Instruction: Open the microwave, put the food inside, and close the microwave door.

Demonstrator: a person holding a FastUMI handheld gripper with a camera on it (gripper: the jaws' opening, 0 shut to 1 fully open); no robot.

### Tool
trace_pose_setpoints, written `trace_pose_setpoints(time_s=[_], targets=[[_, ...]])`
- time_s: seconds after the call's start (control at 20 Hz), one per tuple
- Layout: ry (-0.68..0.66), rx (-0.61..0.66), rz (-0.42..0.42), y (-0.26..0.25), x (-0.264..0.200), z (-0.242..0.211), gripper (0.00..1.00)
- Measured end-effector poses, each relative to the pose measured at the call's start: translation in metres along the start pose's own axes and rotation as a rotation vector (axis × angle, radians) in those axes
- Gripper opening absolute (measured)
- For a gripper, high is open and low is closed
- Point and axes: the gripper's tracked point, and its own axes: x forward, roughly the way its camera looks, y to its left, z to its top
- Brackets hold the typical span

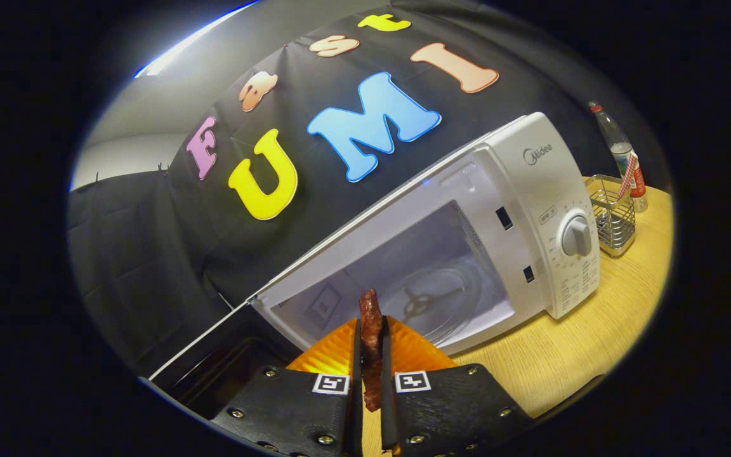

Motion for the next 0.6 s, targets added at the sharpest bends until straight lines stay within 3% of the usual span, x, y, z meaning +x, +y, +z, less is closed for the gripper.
trace_pose_setpoints(time_s=[0.2, 0.6], targets=[[-0.015, 0.024, -0.057, -0.006, 0.043, -0.006, 0.12], [-0.025, 0.024, -0.088, -0.01, 0.111, -0.012, 0.12]])
